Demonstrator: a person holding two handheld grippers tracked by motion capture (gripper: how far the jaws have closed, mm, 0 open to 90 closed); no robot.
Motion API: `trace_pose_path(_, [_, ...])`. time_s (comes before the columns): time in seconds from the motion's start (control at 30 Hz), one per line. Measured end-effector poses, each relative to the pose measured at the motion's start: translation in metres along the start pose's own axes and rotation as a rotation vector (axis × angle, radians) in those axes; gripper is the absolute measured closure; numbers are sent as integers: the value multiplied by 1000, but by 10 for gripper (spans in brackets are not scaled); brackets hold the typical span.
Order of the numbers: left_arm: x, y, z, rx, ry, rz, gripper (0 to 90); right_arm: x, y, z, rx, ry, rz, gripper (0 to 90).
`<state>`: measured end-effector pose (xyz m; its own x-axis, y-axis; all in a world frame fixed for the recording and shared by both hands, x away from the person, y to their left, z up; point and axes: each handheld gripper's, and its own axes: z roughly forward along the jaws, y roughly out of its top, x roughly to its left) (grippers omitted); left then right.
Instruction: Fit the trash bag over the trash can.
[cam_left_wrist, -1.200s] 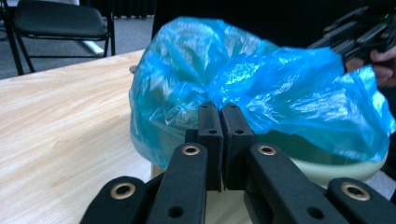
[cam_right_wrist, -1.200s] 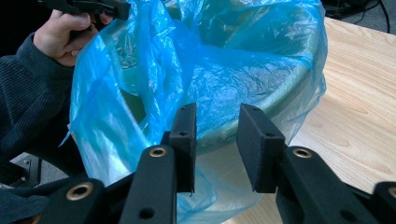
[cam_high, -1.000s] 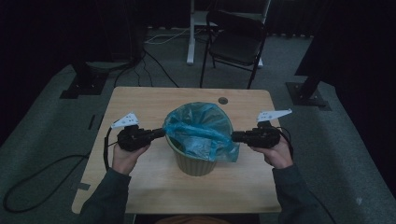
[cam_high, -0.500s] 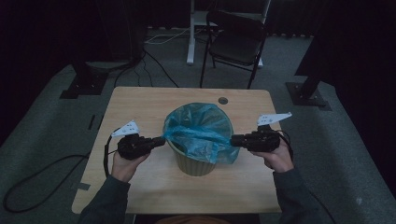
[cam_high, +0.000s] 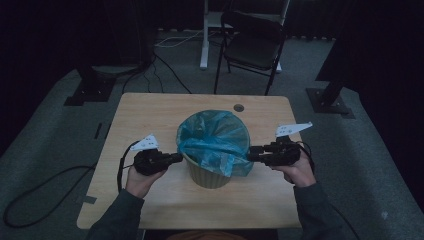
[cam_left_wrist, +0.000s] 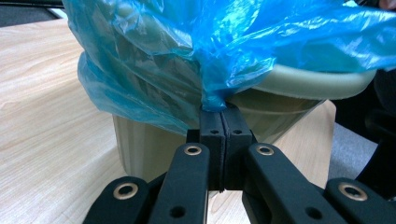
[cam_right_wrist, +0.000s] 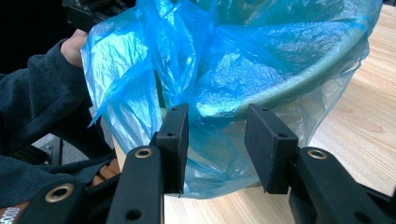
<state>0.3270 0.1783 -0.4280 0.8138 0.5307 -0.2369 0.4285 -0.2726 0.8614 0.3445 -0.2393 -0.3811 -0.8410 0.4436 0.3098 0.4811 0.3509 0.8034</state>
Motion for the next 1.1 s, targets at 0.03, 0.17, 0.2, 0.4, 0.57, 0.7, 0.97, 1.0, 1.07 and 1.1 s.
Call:
trace_pose_path(0.03, [0,0,0,0,0,0,895,0,0,0,0,0,0,594])
trace_pose_path(0.17, [-1,0,5,4,-5,0,896,-1,1,-1,-5,-28,6,595])
trace_pose_path(0.2, [0,0,7,5,-3,2,896,-2,1,-1,-7,-33,9,602])
trace_pose_path(0.4, [-2,-2,9,21,2,14,896,-3,-3,-1,-10,-29,6,835])
trace_pose_path(0.57, [-7,-2,4,14,-3,36,895,4,-6,2,28,-14,-33,900])
trace_pose_path(0.7, [-7,-3,1,18,6,40,895,6,-6,0,16,-15,-36,803])
trace_pose_path(0.97, [-3,-13,10,53,10,28,896,9,-4,1,-16,-19,-25,593])
trace_pose_path(1.0, [-4,-13,11,61,9,29,896,9,-4,1,-16,-24,-26,593])
trace_pose_path(1.07, [-5,-14,12,70,11,30,896,11,-3,1,-13,-36,-25,594])
trace_pose_path(1.1, [-5,-14,13,73,11,32,896,11,-3,1,-14,-41,-23,597])
